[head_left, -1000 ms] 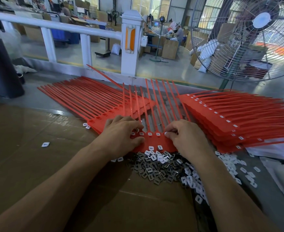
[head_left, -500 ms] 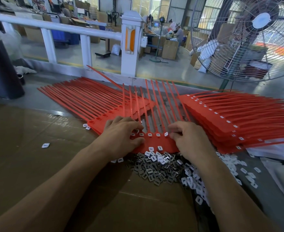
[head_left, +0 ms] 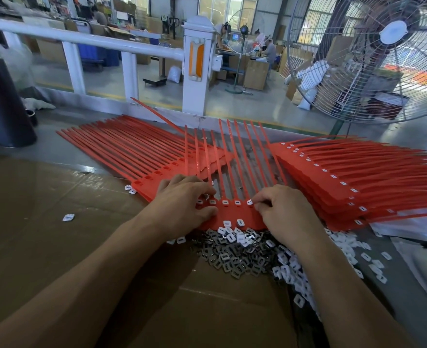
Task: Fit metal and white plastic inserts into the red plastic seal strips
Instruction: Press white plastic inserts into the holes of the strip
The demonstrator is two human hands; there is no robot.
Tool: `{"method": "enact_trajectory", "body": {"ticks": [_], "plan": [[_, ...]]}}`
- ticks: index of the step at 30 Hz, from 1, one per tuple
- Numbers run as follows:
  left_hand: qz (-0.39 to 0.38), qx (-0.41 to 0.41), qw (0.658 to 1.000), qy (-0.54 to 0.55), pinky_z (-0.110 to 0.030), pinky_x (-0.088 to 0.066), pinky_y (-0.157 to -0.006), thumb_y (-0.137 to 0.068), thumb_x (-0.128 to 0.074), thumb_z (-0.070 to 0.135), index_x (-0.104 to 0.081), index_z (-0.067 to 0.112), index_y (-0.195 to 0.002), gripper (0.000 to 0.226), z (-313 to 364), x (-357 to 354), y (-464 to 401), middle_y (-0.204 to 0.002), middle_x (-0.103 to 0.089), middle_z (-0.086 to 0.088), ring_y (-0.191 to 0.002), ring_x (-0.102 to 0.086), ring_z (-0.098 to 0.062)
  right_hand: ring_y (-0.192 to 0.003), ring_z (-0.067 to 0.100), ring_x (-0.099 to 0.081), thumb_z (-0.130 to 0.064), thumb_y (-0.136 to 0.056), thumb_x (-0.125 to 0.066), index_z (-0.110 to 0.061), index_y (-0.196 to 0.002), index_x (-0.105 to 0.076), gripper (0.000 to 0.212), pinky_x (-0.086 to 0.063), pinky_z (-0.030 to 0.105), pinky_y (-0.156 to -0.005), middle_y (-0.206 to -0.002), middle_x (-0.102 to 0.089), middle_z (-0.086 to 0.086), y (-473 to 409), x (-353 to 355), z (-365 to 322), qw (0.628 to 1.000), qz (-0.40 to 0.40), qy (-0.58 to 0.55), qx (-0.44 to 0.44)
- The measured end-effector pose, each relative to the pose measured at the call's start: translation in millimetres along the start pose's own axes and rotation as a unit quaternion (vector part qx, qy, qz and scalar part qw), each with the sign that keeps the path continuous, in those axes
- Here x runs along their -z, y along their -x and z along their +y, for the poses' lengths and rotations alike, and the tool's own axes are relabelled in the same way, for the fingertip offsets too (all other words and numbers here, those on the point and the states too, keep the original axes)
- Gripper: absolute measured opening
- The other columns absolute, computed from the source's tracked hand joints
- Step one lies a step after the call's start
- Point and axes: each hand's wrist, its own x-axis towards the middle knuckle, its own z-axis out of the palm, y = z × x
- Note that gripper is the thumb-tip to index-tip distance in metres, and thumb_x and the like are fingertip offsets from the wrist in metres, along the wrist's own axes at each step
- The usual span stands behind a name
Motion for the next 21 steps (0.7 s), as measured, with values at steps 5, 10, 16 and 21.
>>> {"method": "enact_trajectory", "body": {"ticks": [5,10,16,21], "plan": [[-0.003,0.003,1.0,-0.006,-0.043,-0.017,-0.115,-0.093,-0.057,0.06,-0.051,0.042,-0.141,0.052,-0.3,-0.6,-0.6,-0.146,-0.046,0.015,-0.136,-0.029,-0.011,-0.085,0.011,-0.056,-0.02,-0.102,-0.062,-0.021,-0.102,-0.078,0.016,-0.049,0.031,-0.078,-0.094,-0.061,-0.01,0.1,-0.8,-0.9,0.999,-0.008,0.032,0.007],[-0.001,0.001,1.0,-0.006,-0.043,-0.02,-0.114,-0.093,-0.057,0.06,-0.052,0.041,-0.14,0.052,-0.3,0.2,0.0,-0.144,-0.048,0.015,-0.134,-0.031,-0.011,-0.091,0.013,-0.059,-0.023,-0.102,-0.061,-0.023,-0.106,-0.077,0.016,-0.052,0.034,-0.083,-0.101,-0.063,-0.007,1.0,-1.4,-4.9,0.999,-0.009,0.036,0.004],[-0.011,0.007,1.0,-0.001,-0.042,-0.017,-0.114,-0.093,-0.057,0.06,-0.05,0.04,-0.141,0.053,0.7,2.4,0.5,-0.145,-0.047,0.015,-0.135,-0.03,-0.01,-0.107,0.012,-0.066,-0.021,-0.103,-0.059,-0.027,-0.114,-0.077,0.021,-0.054,0.033,-0.094,-0.118,-0.073,-0.008,3.0,0.8,-6.3,0.999,0.008,-0.026,-0.036],[-0.016,0.008,1.0,-0.003,-0.043,-0.017,-0.116,-0.093,-0.058,0.058,-0.049,0.04,-0.142,0.053,2.4,3.7,0.4,-0.147,-0.046,0.014,-0.136,-0.03,-0.011,-0.109,0.012,-0.065,-0.021,-0.103,-0.057,-0.029,-0.112,-0.077,0.023,-0.055,0.038,-0.097,-0.121,-0.072,-0.008,3.1,-0.4,-6.2,0.999,-0.003,-0.02,-0.032]]}}
